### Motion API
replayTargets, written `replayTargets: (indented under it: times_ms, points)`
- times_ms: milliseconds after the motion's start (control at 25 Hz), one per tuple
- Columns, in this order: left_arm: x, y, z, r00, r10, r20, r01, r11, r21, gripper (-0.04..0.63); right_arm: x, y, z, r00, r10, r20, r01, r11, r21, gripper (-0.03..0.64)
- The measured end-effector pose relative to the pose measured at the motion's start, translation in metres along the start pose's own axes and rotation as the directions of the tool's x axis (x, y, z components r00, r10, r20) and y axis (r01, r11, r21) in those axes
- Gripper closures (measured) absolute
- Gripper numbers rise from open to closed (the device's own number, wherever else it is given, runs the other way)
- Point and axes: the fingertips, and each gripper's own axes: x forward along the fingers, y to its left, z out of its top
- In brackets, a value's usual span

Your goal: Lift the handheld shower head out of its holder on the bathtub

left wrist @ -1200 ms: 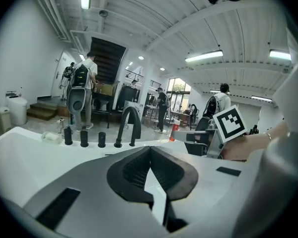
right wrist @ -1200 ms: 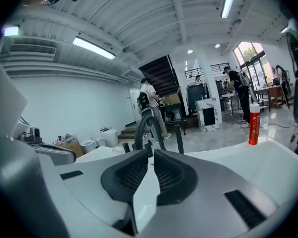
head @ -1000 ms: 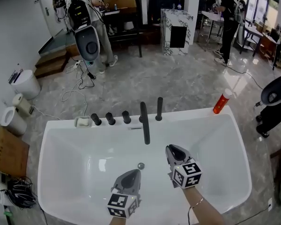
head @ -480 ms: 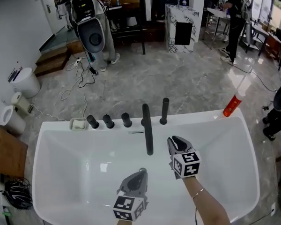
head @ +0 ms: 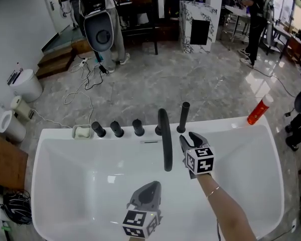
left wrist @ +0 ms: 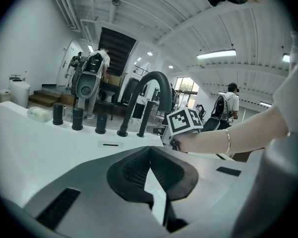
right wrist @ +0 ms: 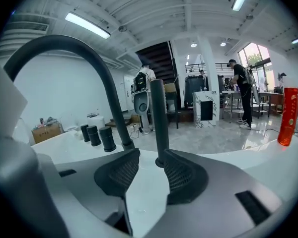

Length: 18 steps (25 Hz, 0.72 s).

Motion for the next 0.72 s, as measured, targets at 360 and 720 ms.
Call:
replayTargets:
  times_ms: [360, 720]
  points:
    - [0.009, 0.019, -0.011, 1.000, 0.014, 0.005, -0.014, 0.999, -0.042, 0.575, 0.049, -0.014, -0.009, 0.999, -0.022, -0.032, 0.020, 0.998, -0.058, 0.400]
    - [0.007, 0.030, -0.010, 1.000, 0.022, 0.009, -0.021, 0.999, -0.044, 0.575, 0.068, -0.018, 0.003, 0.999, -0.033, -0.025, 0.031, 0.997, -0.066, 0.404]
